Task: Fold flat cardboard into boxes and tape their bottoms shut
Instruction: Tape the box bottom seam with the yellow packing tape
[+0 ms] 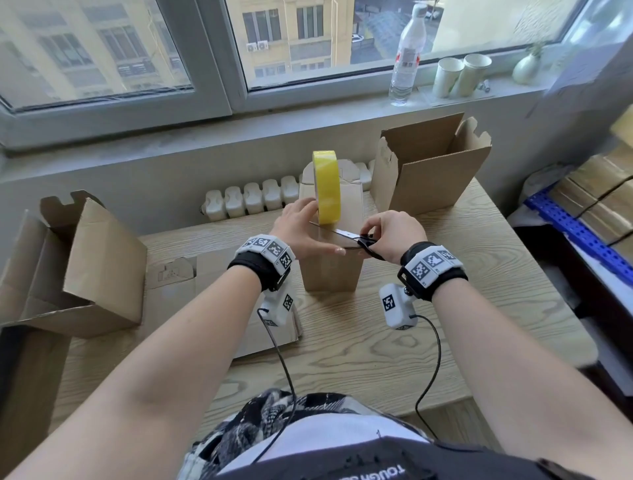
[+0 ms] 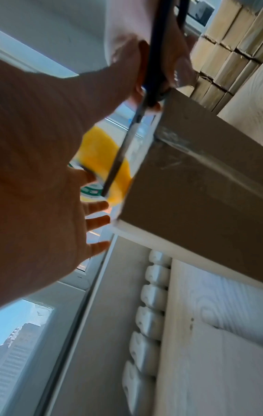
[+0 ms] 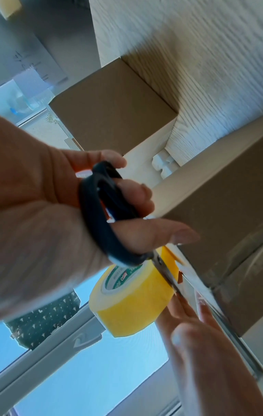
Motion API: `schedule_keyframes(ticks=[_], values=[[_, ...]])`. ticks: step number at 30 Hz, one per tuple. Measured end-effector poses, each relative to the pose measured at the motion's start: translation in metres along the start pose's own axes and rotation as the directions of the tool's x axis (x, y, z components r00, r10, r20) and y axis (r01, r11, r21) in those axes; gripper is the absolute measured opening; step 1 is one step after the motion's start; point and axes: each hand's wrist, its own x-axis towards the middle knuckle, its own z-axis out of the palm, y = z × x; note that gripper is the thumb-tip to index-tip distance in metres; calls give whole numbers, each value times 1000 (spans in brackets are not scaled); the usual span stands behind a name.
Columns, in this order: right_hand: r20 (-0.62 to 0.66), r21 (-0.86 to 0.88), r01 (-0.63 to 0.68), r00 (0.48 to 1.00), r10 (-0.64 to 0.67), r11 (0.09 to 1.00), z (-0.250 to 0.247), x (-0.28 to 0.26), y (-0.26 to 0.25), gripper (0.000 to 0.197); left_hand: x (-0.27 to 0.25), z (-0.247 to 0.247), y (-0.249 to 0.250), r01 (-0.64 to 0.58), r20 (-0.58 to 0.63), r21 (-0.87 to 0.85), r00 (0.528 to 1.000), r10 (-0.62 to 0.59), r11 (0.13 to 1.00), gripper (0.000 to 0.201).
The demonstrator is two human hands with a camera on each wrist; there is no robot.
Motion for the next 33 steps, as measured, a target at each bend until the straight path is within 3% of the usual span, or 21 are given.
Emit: schedule_keyframes(ticks=[2, 4, 9, 17, 21, 25, 29, 31, 33], values=[[-7, -7, 10, 1000, -10, 1000, 1, -1, 0, 14, 1, 13, -12, 31, -58, 35, 998, -29, 999, 114], [-17, -19, 20, 1000, -21, 1000, 2, -1, 1, 14, 6, 27, -22, 23, -104, -43, 994, -28, 999, 114], [-34, -39, 40, 999, -41, 998, 7, 1, 3, 12, 12, 41, -29, -42, -102, -257, 995, 16, 965, 99], [-66, -42, 70, 995, -72, 997, 12, 3, 2, 8, 16, 46, -32, -61, -162, -386, 987, -2, 920, 80], [-155, -89, 87, 983, -100, 992, 17, -1, -1, 9, 16, 50, -30, -66, -196, -391, 981, -12, 918, 71], [-331, -54, 86, 938, -99, 995, 27, -11, 10, 20, 15, 53, -30, -52, -222, -408, 974, -44, 912, 67], [-517, 11, 13, 856, -6, 1000, 38, -27, 48, 31, 15, 54, -30, -63, -223, -431, 974, -39, 900, 59], [-543, 145, -103, 823, 167, 984, 48, -37, 66, 28, 14, 55, -29, -87, -236, -421, 972, -17, 903, 53], [-430, 342, -275, 805, 410, 899, 62, -41, 79, 28, 13, 55, -28, -97, -254, -420, 967, -14, 902, 49]])
